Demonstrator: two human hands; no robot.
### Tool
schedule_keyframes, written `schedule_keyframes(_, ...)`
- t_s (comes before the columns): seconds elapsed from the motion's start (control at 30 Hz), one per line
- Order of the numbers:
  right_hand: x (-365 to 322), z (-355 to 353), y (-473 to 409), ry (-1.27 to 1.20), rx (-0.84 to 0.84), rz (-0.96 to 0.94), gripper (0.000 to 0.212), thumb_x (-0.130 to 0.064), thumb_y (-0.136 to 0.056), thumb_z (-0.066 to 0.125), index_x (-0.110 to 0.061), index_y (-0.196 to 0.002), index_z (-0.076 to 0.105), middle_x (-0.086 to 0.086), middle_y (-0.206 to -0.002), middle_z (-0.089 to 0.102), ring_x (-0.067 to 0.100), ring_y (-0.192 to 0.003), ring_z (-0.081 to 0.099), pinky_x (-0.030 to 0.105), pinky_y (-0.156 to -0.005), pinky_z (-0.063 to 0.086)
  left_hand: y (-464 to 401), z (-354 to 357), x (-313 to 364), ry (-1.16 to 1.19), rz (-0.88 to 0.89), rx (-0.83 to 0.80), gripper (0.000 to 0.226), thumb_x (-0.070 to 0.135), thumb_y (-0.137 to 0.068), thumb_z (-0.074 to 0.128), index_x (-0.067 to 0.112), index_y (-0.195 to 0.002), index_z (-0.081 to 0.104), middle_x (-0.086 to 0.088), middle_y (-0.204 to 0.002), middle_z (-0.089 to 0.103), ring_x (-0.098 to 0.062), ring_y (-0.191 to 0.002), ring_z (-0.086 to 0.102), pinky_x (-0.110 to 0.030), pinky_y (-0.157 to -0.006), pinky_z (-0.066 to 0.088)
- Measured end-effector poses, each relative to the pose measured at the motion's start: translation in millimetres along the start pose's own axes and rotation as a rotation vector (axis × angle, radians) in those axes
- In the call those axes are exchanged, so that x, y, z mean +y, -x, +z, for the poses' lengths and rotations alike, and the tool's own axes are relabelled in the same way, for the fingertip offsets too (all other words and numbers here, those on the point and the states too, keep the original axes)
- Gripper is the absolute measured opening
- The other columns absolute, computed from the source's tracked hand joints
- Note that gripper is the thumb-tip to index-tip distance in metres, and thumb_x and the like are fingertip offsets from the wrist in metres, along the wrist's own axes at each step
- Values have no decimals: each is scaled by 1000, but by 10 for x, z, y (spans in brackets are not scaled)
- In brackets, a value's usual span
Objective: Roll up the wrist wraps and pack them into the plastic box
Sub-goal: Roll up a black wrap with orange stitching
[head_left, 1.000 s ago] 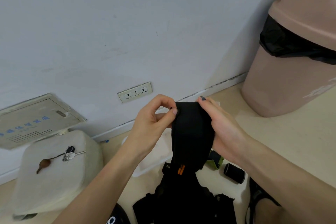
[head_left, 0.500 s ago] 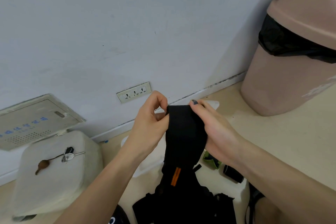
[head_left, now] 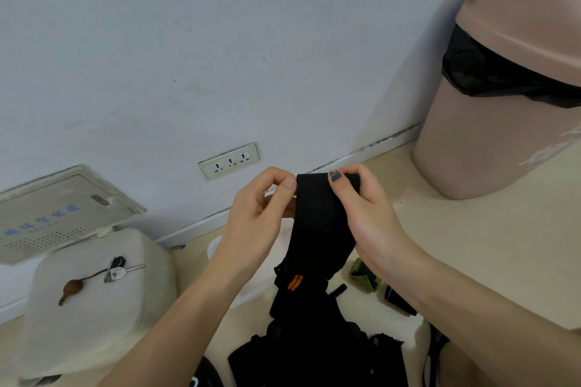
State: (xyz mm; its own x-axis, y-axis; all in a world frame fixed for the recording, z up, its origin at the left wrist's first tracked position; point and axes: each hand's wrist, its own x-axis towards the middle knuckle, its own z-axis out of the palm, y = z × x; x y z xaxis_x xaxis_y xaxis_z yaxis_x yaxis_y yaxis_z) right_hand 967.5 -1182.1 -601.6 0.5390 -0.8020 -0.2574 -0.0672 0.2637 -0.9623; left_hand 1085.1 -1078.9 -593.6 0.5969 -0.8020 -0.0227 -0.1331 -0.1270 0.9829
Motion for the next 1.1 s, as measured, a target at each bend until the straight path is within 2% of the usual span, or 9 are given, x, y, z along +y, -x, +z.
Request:
schedule_keyframes(0.07,12,-7,-13,17,11,0,17,-32,-105,58,-16,-106,63,-6,-93,70,12,-92,68,50,-100,56,-14,-33,-23,1,-4,-48,14,6,-105,52,5,-95,62,-14,-86,70,-21,-79,71,-36,-86,59)
schedule_keyframes(0.17,12,-17,-19,15,-5,13,17,-33,-106,56,-18,-107,62,-20,-81,68,3,-86,67,43,-97,56,-33,-71,-44,-1,-17,-75,12,4,-104,53,6,-99,64,-21,-93,72,-34,-87,73,-40,-92,57)
schedule_keyframes(0.3,22,-34,-10,36,-25,2,14,-31,-106,55,-18,-108,60,-22,-81,65,-3,-82,64,38,-94,56,-34,-51,-31,27,-62,-45,19,14,-107,51,7,-103,69,-12,-95,75,-22,-87,73,-37,-91,57)
schedule_keyframes(0.43,31,-41,-1,49,-54,-17,12,-26,-106,56,-17,-112,58,-10,-90,65,2,-81,67,31,-80,59,-33,-21,-62,10,-72,-45,11,25,-102,62,14,-99,64,-22,-87,71,-20,-77,62,-38,-79,45)
schedule_keyframes(0.53,35,-37,-6,73,-69,-45,11,-25,-105,58,-16,-112,56,-7,-88,65,-3,-72,65,18,-66,54,-60,4,-66,60,-88,-9,5,12,-99,66,13,-100,60,1,-86,71,-12,-78,65,-31,-81,48)
schedule_keyframes(0.63,47,-37,-8,114,-78,-72,8,-23,-105,58,-17,-109,55,-5,-88,64,-3,-70,63,17,-63,52,-85,6,-68,99,-98,10,19,21,-85,66,17,-103,60,3,-96,64,-12,-81,62,-33,-84,49)
schedule_keyframes(0.8,77,-32,31,147,-139,-82,2,-21,-104,58,-22,-104,56,-5,-88,65,9,-82,65,31,-71,54,-105,5,-82,46,-103,-142,16,6,-103,51,12,-109,64,13,-76,61,-4,-75,58,-25,-77,48)
schedule_keyframes(0.93,82,-49,17,124,-134,-70,4,-21,-104,60,-18,-106,59,-6,-88,66,10,-85,66,35,-78,55,-128,-83,-62,-15,-31,-218,17,0,-104,51,9,-108,65,12,-84,68,-6,-83,63,-21,-80,52)
schedule_keyframes(1.1,12,-123,-50,152,-236,-34,12,-31,-104,59,-21,-110,63,3,-98,72,20,-97,72,40,-90,57,-133,-114,-88,-13,57,-152,13,9,-99,57,10,-109,65,1,-95,69,-14,-89,65,-28,-80,52)
